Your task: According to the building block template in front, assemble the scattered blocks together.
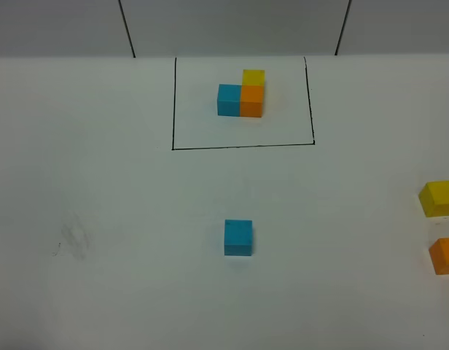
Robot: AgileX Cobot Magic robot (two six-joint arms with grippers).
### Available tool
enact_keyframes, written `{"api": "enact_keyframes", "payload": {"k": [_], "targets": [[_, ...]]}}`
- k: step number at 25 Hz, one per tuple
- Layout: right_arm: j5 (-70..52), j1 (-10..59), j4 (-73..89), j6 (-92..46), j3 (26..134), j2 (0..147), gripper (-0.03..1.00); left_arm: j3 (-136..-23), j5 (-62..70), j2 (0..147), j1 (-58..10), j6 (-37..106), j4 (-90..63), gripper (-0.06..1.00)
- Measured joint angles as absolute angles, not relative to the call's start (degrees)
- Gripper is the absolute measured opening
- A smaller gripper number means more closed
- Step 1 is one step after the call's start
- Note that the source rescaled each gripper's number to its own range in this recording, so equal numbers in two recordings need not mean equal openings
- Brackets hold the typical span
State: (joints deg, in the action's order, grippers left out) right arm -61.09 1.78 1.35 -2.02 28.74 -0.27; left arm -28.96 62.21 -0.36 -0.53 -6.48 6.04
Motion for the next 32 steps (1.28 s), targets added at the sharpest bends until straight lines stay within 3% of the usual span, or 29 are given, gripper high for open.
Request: {"api": "enact_keyframes", "payload": {"k": [10,12,14,20,21,25,32], "targets": [[-61.1,1.8,1.3,-0.5,28.7,-0.2,0.03,-29.0,62.1,-0.4,-0.5,-6.5,6.0,0.68],[-61.1,1.8,1.3,1.3,28.7,1.2,0.11,-29.0,62.1,-0.4,-0.5,-6.5,6.0,0.68],[-61.0,1.8,1.4,2.3,28.7,5.3,0.25,-29.0,62.1,-0.4,-0.5,-6.5,6.0,0.68],[-59.3,1.8,1.3,2.9,29.6,24.7,0.86,-29.0,62.1,-0.4,-0.5,-6.5,6.0,0.68],[-58.0,1.8,1.2,2.9,30.0,28.5,0.92,-29.0,62.1,-0.4,-0.5,-6.5,6.0,0.68],[-51.0,1.8,1.0,2.7,32.0,43.4,1.0,-29.0,62.1,-0.4,-0.5,-6.5,6.0,0.68],[-41.1,1.8,-0.8,1.5,34.5,65.9,0.99,-29.0,62.1,-0.4,-0.5,-6.5,6.0,0.68]]}}
